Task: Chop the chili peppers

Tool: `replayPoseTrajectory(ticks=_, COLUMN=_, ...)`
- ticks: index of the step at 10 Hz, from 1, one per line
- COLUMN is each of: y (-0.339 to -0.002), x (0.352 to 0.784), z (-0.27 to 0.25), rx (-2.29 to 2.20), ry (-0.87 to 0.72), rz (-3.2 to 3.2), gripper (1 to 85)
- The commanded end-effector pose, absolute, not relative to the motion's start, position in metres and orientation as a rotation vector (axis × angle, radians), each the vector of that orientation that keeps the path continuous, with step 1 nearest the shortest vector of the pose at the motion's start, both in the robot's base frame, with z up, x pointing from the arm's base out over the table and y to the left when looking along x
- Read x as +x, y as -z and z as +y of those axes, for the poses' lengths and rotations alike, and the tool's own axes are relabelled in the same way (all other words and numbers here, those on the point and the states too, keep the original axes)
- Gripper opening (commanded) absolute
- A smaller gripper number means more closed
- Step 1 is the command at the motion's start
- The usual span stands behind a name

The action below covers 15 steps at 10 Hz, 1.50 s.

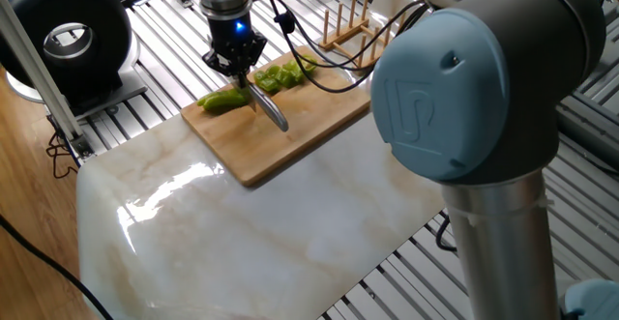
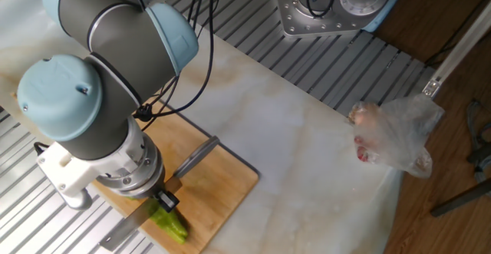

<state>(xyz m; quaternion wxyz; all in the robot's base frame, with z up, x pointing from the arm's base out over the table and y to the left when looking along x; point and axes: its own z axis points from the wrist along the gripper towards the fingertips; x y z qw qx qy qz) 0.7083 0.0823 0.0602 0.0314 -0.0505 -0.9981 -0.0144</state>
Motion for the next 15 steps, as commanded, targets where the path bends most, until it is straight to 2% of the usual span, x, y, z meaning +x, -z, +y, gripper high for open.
replayPoseTrajectory(ticks=1, y=-0.053, x=0.714, z=0.081, rx=-0.154, ry=0.066, rz=-3.085, gripper=1.3)
replayPoseTrajectory(ticks=10, y=-0.061, x=0.703, z=0.070, rx=-0.192, ry=0.007, rz=-3.025, gripper=1.3)
replayPoseTrajectory(ticks=13, y=-0.076, x=0.690, z=0.069, rx=-0.187, ry=-0.008, rz=-3.008, gripper=1.3)
replayPoseTrajectory(ticks=15, y=-0.072, x=0.691, z=0.069, rx=-0.204, ry=-0.001, rz=-3.016, gripper=1.3)
